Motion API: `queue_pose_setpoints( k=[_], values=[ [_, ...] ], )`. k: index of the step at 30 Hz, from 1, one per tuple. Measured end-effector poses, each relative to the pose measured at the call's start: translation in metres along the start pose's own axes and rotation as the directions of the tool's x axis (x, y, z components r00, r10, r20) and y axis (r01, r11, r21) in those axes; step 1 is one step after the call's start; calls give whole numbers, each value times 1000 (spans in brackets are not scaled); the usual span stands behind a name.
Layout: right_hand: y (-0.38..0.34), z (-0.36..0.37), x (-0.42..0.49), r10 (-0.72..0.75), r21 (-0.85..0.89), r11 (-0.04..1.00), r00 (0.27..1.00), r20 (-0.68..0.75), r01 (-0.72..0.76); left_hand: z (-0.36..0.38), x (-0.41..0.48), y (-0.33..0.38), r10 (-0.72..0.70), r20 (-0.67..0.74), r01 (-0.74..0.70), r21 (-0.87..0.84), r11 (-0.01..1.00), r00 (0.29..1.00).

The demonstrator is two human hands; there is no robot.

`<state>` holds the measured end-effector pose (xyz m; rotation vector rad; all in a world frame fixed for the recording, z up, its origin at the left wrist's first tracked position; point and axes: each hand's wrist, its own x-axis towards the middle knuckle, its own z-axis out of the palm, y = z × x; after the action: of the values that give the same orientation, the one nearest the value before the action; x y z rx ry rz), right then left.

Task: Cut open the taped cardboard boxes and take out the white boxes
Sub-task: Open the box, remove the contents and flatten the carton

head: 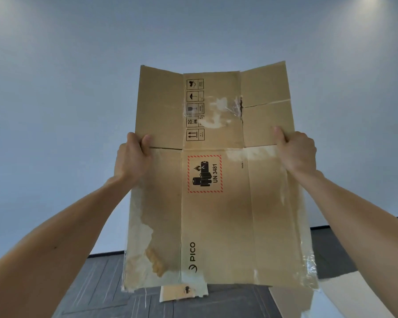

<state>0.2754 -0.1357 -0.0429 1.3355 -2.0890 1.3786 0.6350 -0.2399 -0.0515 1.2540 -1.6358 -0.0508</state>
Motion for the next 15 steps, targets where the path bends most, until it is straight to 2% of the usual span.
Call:
queue_pose_setpoints(
  k=[8,15],
  values=[
    [31,104,21,32,68,997,986,165,-44,53,7,-55,-98,26,96,67,993,995],
    [32,228,16,101,63,990,949,299,-126,105,27,-154,-220,88,213,89,973,972]
  ],
)
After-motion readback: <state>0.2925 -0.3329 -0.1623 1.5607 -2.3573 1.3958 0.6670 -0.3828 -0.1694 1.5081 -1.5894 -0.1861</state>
